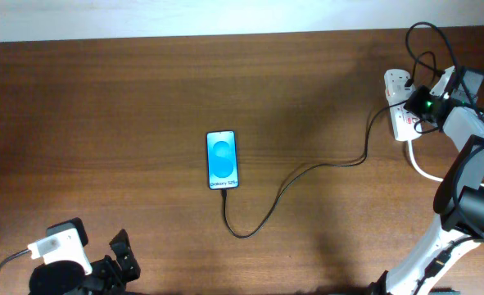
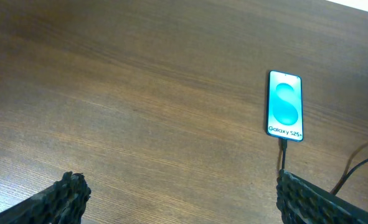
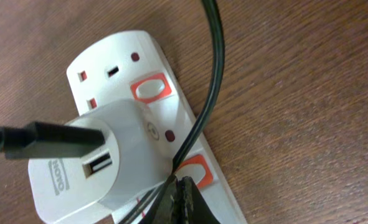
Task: Plug charger to phone and switch on socket
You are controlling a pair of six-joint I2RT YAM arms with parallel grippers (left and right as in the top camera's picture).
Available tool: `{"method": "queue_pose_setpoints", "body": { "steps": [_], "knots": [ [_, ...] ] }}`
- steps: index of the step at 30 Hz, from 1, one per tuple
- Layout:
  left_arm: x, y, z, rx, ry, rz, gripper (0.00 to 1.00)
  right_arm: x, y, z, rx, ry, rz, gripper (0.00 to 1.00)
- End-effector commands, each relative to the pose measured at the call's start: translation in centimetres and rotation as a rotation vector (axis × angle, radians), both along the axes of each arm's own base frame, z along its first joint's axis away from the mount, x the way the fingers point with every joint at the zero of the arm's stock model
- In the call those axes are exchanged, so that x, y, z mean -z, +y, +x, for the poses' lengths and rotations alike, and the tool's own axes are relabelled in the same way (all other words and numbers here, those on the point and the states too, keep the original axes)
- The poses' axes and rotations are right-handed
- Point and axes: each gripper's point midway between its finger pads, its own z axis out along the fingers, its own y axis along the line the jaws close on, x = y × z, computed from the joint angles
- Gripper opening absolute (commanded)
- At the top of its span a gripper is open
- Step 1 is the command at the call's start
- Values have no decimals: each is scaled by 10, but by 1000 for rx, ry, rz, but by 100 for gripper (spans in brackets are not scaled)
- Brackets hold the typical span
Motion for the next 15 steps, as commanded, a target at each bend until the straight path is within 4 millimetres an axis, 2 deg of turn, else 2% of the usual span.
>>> {"method": "queue_pose_setpoints", "body": {
  "steps": [1, 7, 15],
  "knots": [
    [-1, 2, 0, -3, -6, 17, 99, -29, -9, 10, 1, -69, -48, 4],
    [-1, 2, 0, -3, -6, 17, 99, -29, -7, 11, -4, -71, -46, 4],
    [-1, 2, 0, -3, -6, 17, 99, -5, 6, 5, -35, -27, 22, 4]
  ]
}}
